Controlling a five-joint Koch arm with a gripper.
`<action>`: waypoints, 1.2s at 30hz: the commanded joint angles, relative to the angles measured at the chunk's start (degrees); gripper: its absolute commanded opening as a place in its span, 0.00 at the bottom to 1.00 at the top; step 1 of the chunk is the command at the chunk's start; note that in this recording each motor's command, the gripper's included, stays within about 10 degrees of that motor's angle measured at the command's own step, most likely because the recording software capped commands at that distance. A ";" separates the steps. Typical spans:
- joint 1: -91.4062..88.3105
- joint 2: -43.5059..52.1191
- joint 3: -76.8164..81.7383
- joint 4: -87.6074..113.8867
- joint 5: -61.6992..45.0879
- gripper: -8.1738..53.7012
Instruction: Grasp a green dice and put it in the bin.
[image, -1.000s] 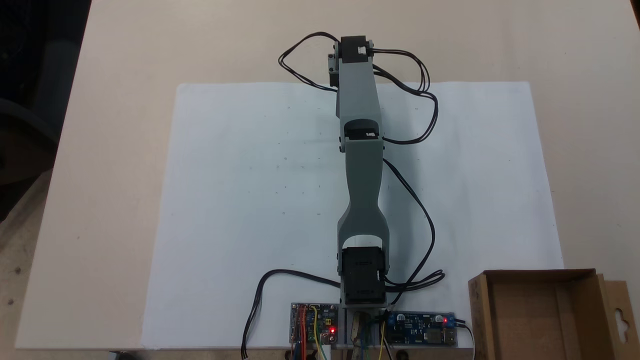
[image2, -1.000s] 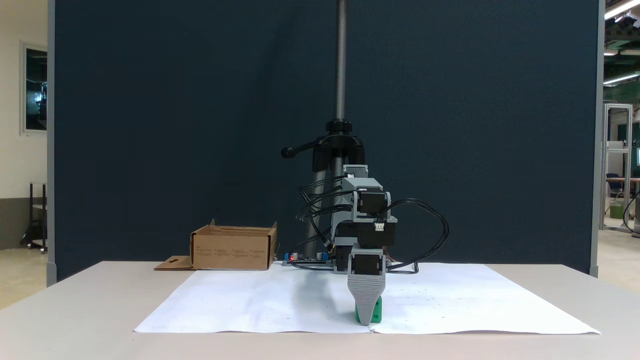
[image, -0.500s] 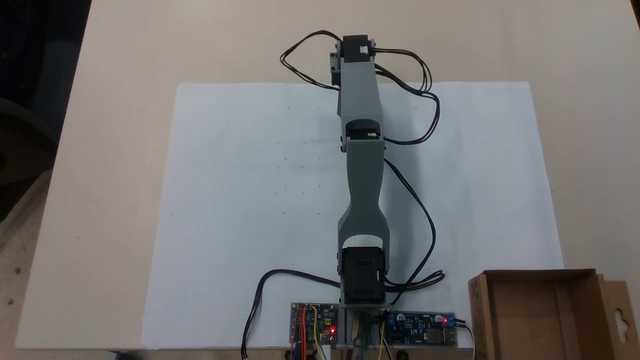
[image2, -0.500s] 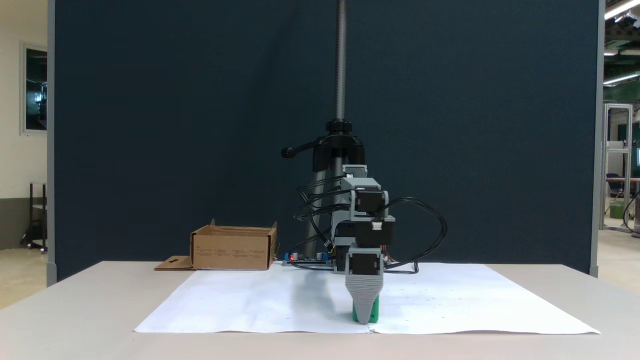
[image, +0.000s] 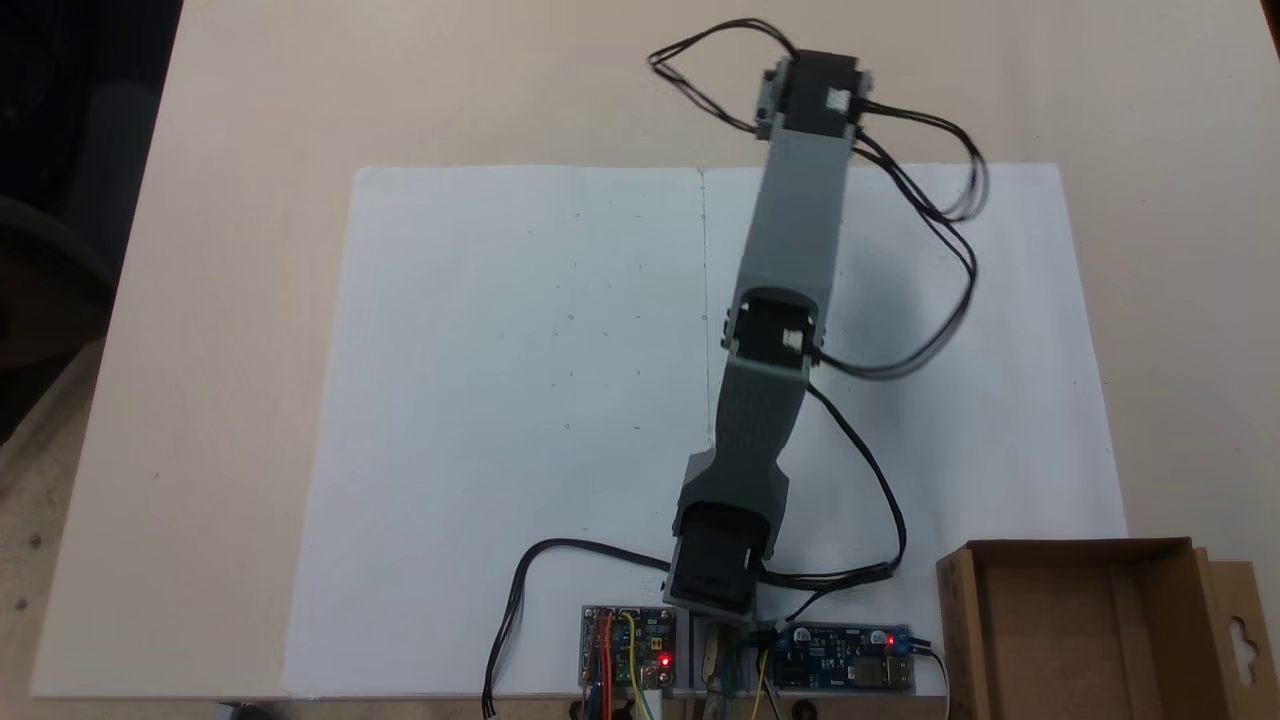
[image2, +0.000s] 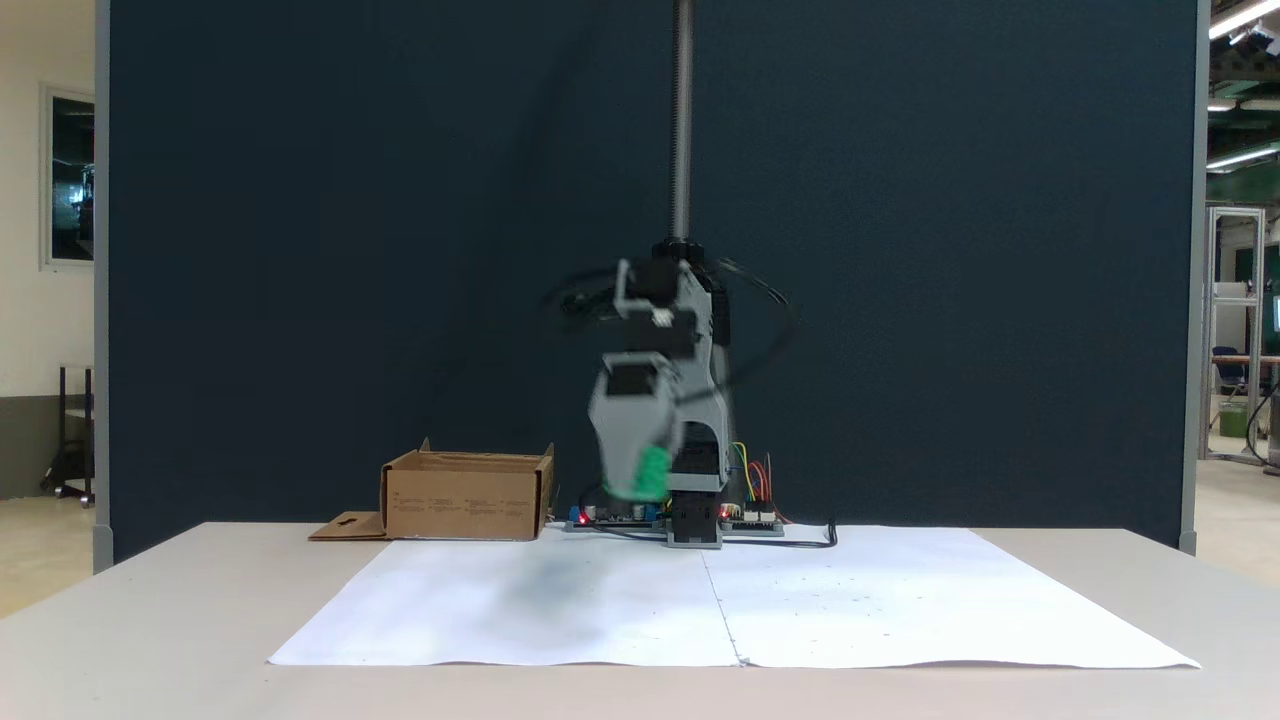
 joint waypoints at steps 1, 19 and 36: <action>3.69 7.29 1.05 1.76 3.08 0.33; 46.05 21.09 5.01 4.75 -11.60 0.33; 77.17 21.18 4.92 7.73 -30.06 0.33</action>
